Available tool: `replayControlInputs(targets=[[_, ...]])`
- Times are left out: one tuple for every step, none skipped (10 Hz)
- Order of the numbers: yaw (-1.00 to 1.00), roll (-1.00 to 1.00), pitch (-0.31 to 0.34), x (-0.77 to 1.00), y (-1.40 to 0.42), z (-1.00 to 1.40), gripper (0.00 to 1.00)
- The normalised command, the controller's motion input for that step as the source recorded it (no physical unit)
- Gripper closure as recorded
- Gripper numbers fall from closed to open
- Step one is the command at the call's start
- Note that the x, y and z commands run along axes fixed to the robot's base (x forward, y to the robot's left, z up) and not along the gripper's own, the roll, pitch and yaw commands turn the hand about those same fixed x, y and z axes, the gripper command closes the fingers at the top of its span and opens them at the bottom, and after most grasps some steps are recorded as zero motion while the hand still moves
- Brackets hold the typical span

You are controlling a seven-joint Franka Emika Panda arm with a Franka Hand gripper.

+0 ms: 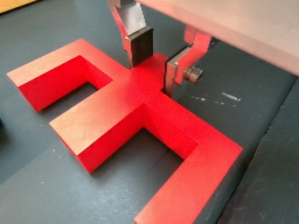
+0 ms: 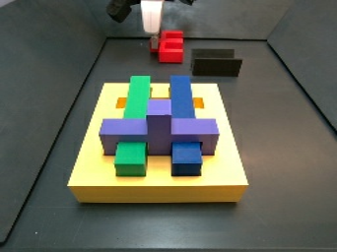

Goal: Pick up the red object. Move up. Place the red object on the fixture. Regrasp the red object. Move to above the board. Insert the red object.
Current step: Pick up the red object.

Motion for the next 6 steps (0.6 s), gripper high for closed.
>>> replayControlInputs(targets=[[0.0, 0.0, 0.0, 0.0, 0.0, 0.0, 1.0], [0.0, 0.0, 0.0, 0.0, 0.0, 0.0, 1.0], [0.0, 0.0, 0.0, 0.0, 0.0, 0.0, 1.0], [0.0, 0.0, 0.0, 0.0, 0.0, 0.0, 1.0], [0.0, 0.0, 0.0, 0.0, 0.0, 0.0, 1.0], [0.0, 0.0, 0.0, 0.0, 0.0, 0.0, 1.0]])
